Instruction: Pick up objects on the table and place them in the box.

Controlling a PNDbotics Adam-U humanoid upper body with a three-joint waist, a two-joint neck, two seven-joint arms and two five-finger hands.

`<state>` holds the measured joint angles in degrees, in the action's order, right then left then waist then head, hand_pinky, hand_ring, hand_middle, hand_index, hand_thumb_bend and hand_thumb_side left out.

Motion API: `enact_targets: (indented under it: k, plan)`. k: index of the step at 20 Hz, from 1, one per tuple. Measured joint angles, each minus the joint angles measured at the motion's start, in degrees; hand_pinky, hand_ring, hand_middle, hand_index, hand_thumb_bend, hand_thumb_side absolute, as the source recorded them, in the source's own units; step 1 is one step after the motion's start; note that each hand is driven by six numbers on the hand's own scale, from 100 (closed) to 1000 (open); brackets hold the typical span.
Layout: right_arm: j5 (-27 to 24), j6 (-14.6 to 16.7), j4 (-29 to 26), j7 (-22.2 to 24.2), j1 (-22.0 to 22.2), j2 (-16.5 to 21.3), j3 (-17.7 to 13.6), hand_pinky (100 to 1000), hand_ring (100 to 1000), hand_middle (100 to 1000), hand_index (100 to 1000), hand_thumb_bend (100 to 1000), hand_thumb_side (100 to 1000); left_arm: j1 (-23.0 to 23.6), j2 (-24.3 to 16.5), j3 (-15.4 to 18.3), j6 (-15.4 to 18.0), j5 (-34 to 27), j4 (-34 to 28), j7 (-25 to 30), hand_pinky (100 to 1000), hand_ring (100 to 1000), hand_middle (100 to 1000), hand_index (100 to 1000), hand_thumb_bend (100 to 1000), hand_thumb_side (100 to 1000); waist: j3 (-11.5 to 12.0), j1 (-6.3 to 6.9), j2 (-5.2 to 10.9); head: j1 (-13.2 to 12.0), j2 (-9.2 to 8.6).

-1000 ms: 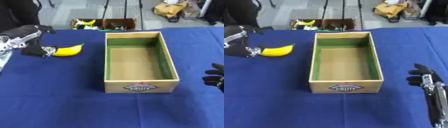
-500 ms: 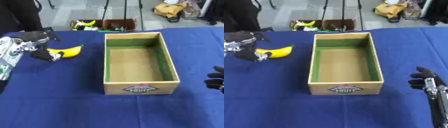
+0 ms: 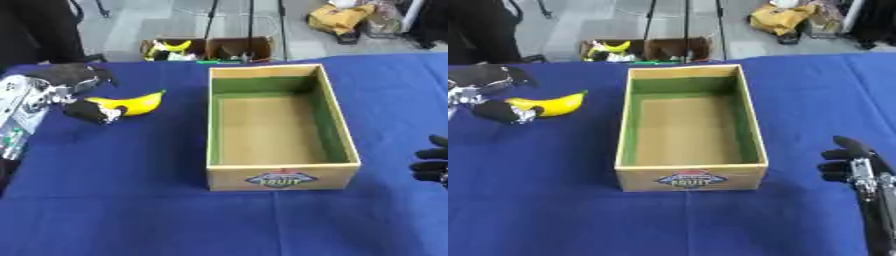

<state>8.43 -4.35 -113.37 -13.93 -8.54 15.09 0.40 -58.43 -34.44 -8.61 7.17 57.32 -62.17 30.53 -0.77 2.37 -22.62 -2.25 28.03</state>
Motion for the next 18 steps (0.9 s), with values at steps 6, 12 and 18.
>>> enact_targets:
  k: [6,12,18]
  plan:
    - [0.0,-0.01,0.0,0.01,-0.06,0.27,0.01,623,620,632,838,100,1000,-0.72,0.75,0.48,-0.01,0.79,2.45,-0.79,673,851,856,887,192,657,-0.59,0.06,-0.66,-0.31,-0.65]
    - [0.0,-0.01,0.0,0.02,-0.49,0.33,0.01,624,619,632,837,100,1000,-1.47,1.2,1.4,-0.38,0.91,4.99,-0.63,667,847,867,896,165,644,-0.95,0.04,-1.45,-0.64,-1.41]
    - [0.0,-0.01,0.0,0.02,-0.52,0.34,0.01,623,617,630,835,100,1000,-2.11,1.19,1.96,-0.77,1.59,6.76,0.32,680,861,903,935,174,631,-0.98,-0.04,-2.05,-0.66,-1.47]
